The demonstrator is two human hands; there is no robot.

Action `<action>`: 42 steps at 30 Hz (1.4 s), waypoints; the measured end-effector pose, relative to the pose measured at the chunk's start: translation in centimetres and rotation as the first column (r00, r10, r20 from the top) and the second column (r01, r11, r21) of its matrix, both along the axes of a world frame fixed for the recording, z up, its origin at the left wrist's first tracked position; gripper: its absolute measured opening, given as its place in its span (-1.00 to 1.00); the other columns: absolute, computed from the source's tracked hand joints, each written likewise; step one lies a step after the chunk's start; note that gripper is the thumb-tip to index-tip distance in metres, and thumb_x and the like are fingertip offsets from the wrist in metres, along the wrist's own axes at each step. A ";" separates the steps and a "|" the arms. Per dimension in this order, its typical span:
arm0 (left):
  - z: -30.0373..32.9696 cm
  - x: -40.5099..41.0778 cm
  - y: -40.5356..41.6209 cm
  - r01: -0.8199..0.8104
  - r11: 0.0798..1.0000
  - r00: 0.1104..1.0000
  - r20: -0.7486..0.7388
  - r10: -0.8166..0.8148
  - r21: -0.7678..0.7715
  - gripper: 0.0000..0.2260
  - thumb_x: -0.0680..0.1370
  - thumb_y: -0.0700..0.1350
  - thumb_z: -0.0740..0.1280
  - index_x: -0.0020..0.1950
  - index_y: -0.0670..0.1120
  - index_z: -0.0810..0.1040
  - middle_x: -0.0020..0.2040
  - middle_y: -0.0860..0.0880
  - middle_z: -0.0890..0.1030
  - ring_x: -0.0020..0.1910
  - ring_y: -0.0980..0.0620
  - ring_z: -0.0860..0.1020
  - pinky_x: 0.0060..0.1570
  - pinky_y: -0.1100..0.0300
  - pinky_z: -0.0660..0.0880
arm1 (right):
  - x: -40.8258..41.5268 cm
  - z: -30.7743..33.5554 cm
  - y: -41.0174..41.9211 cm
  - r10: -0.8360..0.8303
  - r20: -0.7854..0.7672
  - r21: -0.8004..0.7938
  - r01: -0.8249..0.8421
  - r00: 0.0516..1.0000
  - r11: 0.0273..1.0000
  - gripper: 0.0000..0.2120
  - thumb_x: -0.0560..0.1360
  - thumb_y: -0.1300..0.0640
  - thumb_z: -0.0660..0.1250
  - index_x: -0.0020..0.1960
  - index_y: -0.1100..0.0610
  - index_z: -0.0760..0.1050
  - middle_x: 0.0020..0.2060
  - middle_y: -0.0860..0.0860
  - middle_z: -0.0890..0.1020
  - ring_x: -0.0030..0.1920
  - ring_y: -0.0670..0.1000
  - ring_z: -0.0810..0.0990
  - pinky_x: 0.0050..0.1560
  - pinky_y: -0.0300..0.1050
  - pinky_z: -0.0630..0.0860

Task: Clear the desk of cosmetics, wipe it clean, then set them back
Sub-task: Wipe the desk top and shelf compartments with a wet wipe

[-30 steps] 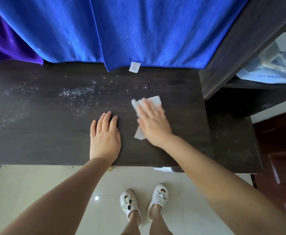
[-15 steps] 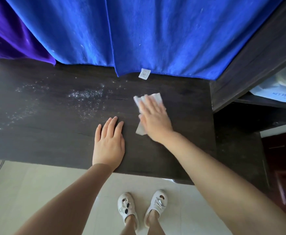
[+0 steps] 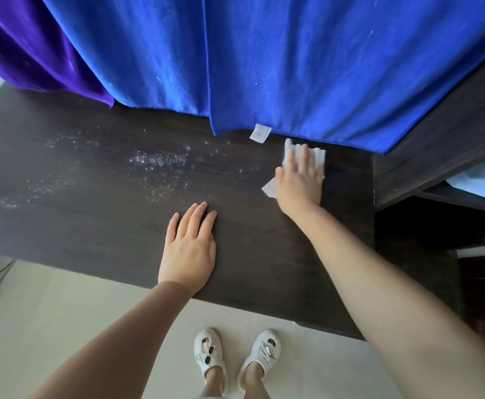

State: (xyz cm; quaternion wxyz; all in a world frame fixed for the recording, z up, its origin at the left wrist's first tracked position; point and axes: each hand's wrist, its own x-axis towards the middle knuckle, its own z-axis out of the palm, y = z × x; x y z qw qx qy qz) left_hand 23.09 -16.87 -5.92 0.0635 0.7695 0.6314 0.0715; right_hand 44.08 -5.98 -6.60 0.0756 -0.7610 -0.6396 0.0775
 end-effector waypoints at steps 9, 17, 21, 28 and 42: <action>0.0 0.1 -0.1 0.000 1.000 1.000 0.004 0.000 0.031 -0.60 0.51 -0.11 0.02 0.28 -0.16 0.42 0.33 -0.16 0.44 0.34 -0.08 0.28 0.35 -0.04 0.10 | 5.1 0.4 0.8 0.379 0.083 0.033 -0.382 0.922 0.924 -0.55 0.55 0.05 0.01 0.43 -0.10 0.09 0.40 -0.01 0.26 0.35 0.15 0.27 0.35 0.07 0.21; 0.3 0.2 -0.2 -0.009 1.000 1.000 -0.007 0.009 0.009 -0.59 0.51 -0.09 0.00 0.29 -0.16 0.41 0.35 -0.16 0.42 0.35 -0.13 0.31 0.37 -0.05 0.10 | 8.0 -0.5 -8.4 -0.043 0.072 -0.001 0.044 0.996 0.999 -0.42 0.52 -0.02 -0.06 0.37 0.35 0.26 0.35 0.40 0.31 0.37 0.38 0.28 0.36 0.32 0.18; 0.5 0.3 -0.2 -0.009 1.000 1.000 0.000 0.009 0.015 -0.58 0.51 -0.09 -0.01 0.29 -0.18 0.42 0.34 -0.17 0.43 0.34 -0.15 0.32 0.36 -0.05 0.10 | 7.7 0.2 -17.2 0.146 0.128 -0.067 -0.139 0.981 0.988 -0.45 0.58 -0.04 -0.10 0.43 0.27 0.20 0.41 0.31 0.26 0.43 0.29 0.21 0.39 0.24 0.23; 0.2 0.3 -0.4 -0.011 0.999 1.000 0.019 0.010 0.030 -0.58 0.51 -0.09 -0.01 0.29 -0.18 0.42 0.34 -0.18 0.42 0.35 -0.16 0.32 0.37 -0.09 0.15 | 10.3 0.3 -9.0 0.211 0.063 -0.128 -0.202 0.975 0.971 -0.36 0.51 -0.11 -0.16 0.47 0.25 0.09 0.47 0.26 0.15 0.48 0.24 0.09 0.48 0.15 0.01; 0.2 -0.4 -0.1 0.017 1.000 0.995 0.098 -0.016 -0.013 -0.60 0.55 -0.10 0.02 0.34 -0.17 0.37 0.40 -0.17 0.36 0.42 -0.14 0.25 0.41 -0.11 0.08 | 4.7 -0.4 -22.7 -0.173 0.107 -0.105 0.184 0.979 0.977 -0.42 0.57 -0.05 -0.20 0.46 0.24 0.13 0.45 0.25 0.21 0.47 0.23 0.14 0.36 0.30 0.24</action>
